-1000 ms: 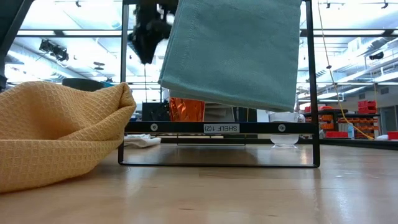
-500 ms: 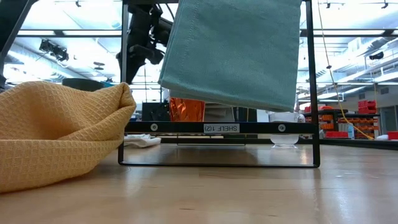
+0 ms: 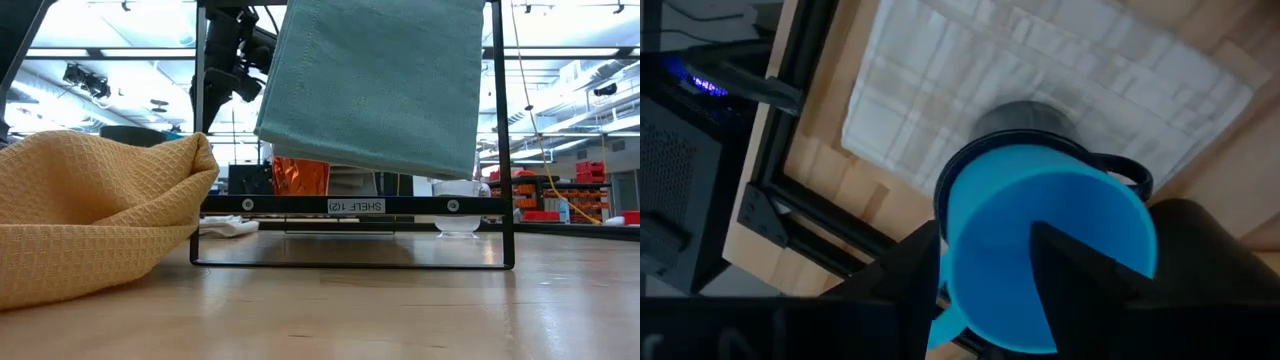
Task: Stack small to large cups/mugs on shelf
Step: Put the light blue mug on the shelf
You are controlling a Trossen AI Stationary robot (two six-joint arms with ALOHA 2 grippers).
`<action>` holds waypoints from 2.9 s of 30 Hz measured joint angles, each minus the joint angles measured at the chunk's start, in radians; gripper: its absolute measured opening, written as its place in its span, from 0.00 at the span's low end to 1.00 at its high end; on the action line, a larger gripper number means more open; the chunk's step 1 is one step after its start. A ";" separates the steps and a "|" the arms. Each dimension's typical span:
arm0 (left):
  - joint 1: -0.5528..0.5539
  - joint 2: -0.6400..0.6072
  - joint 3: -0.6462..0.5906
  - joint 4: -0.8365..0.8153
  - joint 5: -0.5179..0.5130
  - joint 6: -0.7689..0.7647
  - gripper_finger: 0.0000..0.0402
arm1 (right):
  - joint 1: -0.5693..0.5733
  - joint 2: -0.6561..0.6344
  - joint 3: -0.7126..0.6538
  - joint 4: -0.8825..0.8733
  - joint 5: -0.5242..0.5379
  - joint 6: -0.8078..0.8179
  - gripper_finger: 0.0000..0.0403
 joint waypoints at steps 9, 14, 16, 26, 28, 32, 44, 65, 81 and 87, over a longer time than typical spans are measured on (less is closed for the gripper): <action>0.038 0.000 0.000 0.000 0.046 -0.031 0.41 | 0.000 0.004 0.000 0.002 0.000 0.012 0.03; 0.053 0.000 -0.035 0.000 0.108 -0.044 0.41 | 0.000 0.004 0.000 0.002 0.000 0.021 0.03; 0.052 0.000 -0.069 0.000 0.110 -0.023 0.41 | 0.000 0.004 0.000 0.001 0.000 0.023 0.03; 0.037 0.000 -0.203 -0.002 -0.048 0.037 0.29 | 0.000 0.004 0.000 0.000 0.000 0.008 0.03; 0.036 0.000 -0.199 -0.001 -0.051 0.039 0.22 | 0.000 0.004 0.000 0.000 0.000 0.002 0.03; 0.036 0.000 -0.170 0.000 -0.053 0.040 0.05 | 0.000 0.004 0.000 0.000 0.000 0.001 0.03; -0.016 0.001 0.076 -0.001 -0.053 0.031 0.03 | 0.000 0.004 0.000 0.000 0.001 -0.019 0.03; -0.198 0.001 0.584 0.016 0.708 -0.540 0.03 | 0.000 0.003 0.000 -0.001 0.027 -0.108 0.03; -0.819 0.076 0.583 -0.007 0.091 0.572 0.03 | 0.000 0.003 0.000 -0.056 0.026 -0.210 0.03; -0.804 0.119 0.570 0.057 -0.110 0.784 0.03 | -0.004 0.028 0.000 0.078 0.001 -0.245 0.03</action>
